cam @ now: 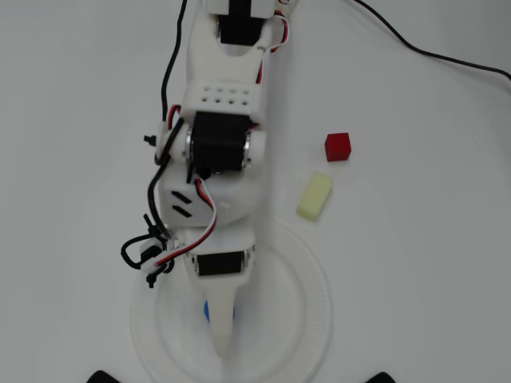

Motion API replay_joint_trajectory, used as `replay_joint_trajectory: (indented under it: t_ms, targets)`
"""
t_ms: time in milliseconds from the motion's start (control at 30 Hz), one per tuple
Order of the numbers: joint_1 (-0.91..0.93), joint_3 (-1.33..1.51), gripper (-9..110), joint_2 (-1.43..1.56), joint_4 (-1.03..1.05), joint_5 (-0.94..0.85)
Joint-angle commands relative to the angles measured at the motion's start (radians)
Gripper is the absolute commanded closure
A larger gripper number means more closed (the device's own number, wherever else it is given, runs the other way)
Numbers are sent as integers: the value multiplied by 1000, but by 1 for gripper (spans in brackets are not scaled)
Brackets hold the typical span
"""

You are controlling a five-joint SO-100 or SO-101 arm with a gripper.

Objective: Grasp a blue block and put it in the dish.

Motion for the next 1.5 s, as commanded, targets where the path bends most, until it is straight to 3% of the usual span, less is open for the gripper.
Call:
replay_joint_trajectory:
  t_ms: [0, 333, 900, 1267, 1467]
  targets:
    - [-15, -61, 58, 91, 80, 18]
    - [-67, 57, 56, 394, 331, 25]
    - [-29, 1172, 56, 1246, 327, 57]
    - [2, 1913, 57, 1816, -5, -5]
    - [5, 2372, 59, 2079, -344, -41]
